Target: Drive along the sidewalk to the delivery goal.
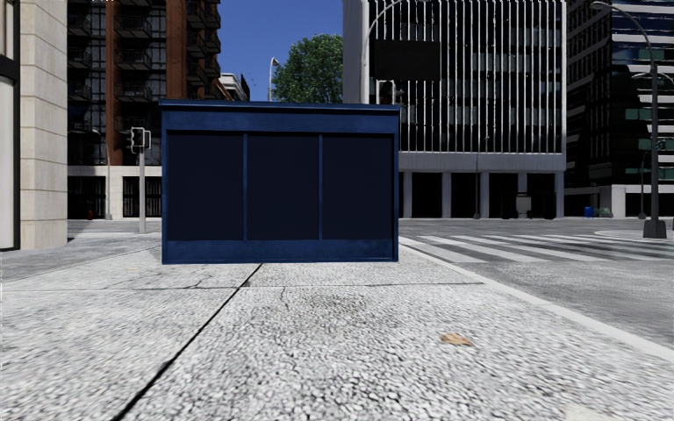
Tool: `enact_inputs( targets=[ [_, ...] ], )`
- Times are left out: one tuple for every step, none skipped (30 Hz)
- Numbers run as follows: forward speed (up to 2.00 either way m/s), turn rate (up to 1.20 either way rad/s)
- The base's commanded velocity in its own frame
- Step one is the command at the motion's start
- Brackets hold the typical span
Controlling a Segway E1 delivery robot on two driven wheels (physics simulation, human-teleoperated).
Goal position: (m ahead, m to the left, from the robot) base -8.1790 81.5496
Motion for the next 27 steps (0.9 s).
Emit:
enact_inputs(
  targets=[
    [0.89, 0.50],
    [1.07, 0.62],
    [1.14, 0.65],
    [1.18, 0.64],
    [1.28, 0.64],
    [1.41, 0.64],
    [1.50, 0.64],
    [1.56, 0.63],
    [1.56, 0.63],
    [1.56, 0.63],
    [1.56, 0.63],
    [1.56, 0.63],
    [1.56, 0.63],
    [1.56, 0.63],
    [1.56, 0.63],
    [1.56, 0.63],
    [1.56, 0.63],
    [1.56, 0.62],
    [1.56, 0.62],
    [1.56, 0.62],
    [1.57, 0.62],
    [1.57, 0.62],
    [1.57, 0.62],
    [1.57, 0.62],
    [1.57, 0.62],
    [1.57, 0.62],
    [1.57, 0.62]
  ],
)
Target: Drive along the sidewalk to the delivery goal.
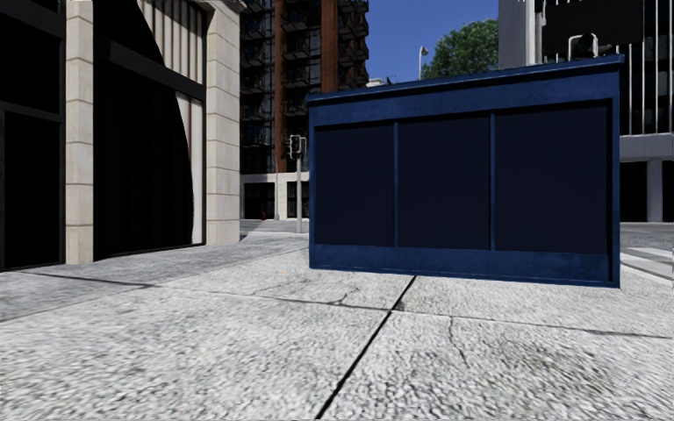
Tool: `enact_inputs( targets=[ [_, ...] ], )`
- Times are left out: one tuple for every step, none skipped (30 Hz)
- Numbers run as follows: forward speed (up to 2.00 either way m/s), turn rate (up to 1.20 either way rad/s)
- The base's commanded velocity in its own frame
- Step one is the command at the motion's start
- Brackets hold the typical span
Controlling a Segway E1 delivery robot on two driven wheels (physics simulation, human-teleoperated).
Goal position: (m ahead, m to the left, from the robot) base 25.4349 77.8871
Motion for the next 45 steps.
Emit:
enact_inputs(
  targets=[
    [1.57, 0.62],
    [1.57, 0.62],
    [1.57, 0.62],
    [1.57, 0.62],
    [1.57, 0.62],
    [1.57, 0.62],
    [1.57, 0.62],
    [1.57, 0.62],
    [1.57, 0.62],
    [1.57, 0.62],
    [1.57, 0.62],
    [1.57, 0.62],
    [1.57, 0.62],
    [1.57, 0.62],
    [1.57, 0.62],
    [1.57, 0.62],
    [1.57, 0.61],
    [1.57, 0.61],
    [1.57, 0.61],
    [1.57, 0.59],
    [1.67, 0.50],
    [2.00, 0.00],
    [2.00, 0.00],
    [2.00, 0.00],
    [2.00, 0.00],
    [2.00, 0.00],
    [2.00, 0.00],
    [2.00, 0.00],
    [2.00, 0.00],
    [2.00, 0.00],
    [2.00, 0.00],
    [2.00, 0.00],
    [2.00, 0.00],
    [2.00, 0.00],
    [2.00, 0.00],
    [2.00, 0.00],
    [2.00, 0.00],
    [2.00, 0.00],
    [2.00, 0.00],
    [2.00, 0.00],
    [2.00, 0.00],
    [2.00, -0.13],
    [2.00, -0.13],
    [2.00, -0.24],
    [2.00, -0.34]
  ],
)
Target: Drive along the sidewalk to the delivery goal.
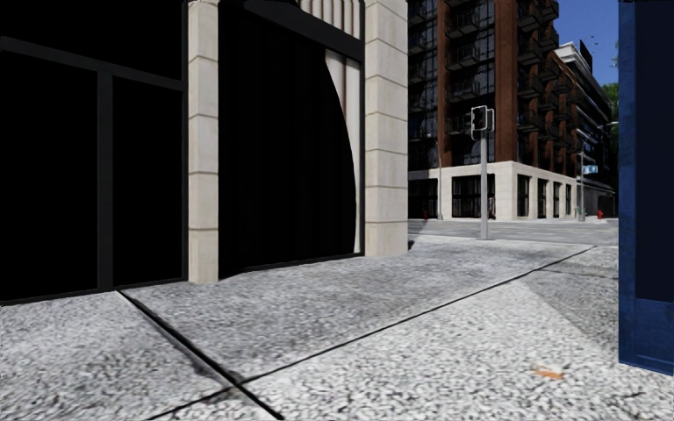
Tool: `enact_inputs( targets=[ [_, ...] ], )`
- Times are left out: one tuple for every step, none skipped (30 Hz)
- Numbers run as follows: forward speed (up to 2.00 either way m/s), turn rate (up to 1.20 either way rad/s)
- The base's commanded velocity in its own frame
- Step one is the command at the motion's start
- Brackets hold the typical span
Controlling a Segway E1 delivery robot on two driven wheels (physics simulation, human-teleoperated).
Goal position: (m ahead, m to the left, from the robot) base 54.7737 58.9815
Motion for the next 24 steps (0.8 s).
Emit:
enact_inputs(
  targets=[
    [2.00, -0.40],
    [2.00, -0.45],
    [2.00, -0.47],
    [2.00, -0.49],
    [2.00, -0.51],
    [1.87, -0.53],
    [1.87, -0.53],
    [1.79, -0.53],
    [1.68, -0.54],
    [1.64, -0.54],
    [1.63, -0.54],
    [1.63, -0.54],
    [1.63, -0.54],
    [1.63, -0.54],
    [1.63, -0.54],
    [1.63, -0.54],
    [1.63, -0.54],
    [1.63, -0.54],
    [1.63, -0.54],
    [1.63, -0.52],
    [1.63, -0.51],
    [1.63, -0.51],
    [2.00, -0.50],
    [2.00, -0.50]
  ],
)
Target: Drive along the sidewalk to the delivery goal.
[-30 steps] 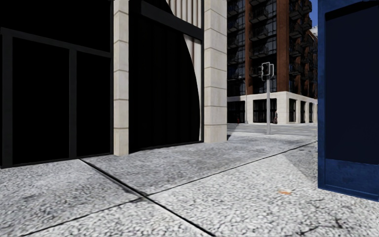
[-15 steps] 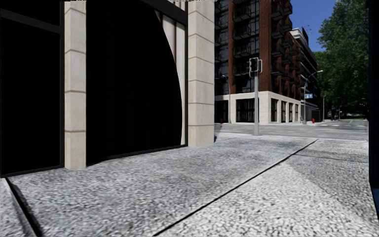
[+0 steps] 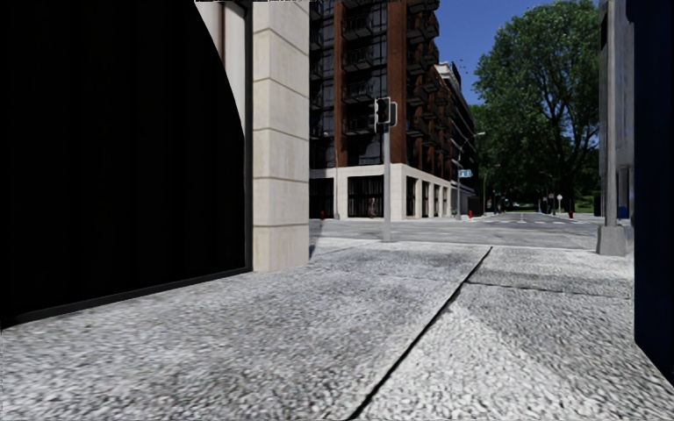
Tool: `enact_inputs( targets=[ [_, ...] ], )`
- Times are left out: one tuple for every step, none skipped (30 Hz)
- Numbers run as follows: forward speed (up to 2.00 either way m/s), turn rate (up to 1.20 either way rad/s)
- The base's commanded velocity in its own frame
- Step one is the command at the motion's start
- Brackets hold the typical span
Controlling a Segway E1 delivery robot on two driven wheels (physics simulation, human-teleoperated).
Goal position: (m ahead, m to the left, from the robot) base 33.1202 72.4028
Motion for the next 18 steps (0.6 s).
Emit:
enact_inputs(
  targets=[
    [2.00, -0.50],
    [2.00, -0.50],
    [2.00, -0.50],
    [2.00, -0.50],
    [2.00, -0.49],
    [2.00, -0.45],
    [2.00, -0.45],
    [2.00, -0.38],
    [2.00, 0.00],
    [2.00, 0.00],
    [2.00, 0.00],
    [2.00, 0.00],
    [2.00, 0.00],
    [2.00, 0.00],
    [2.00, 0.00],
    [2.00, 0.00],
    [2.00, 0.00],
    [2.00, 0.00]
  ],
)
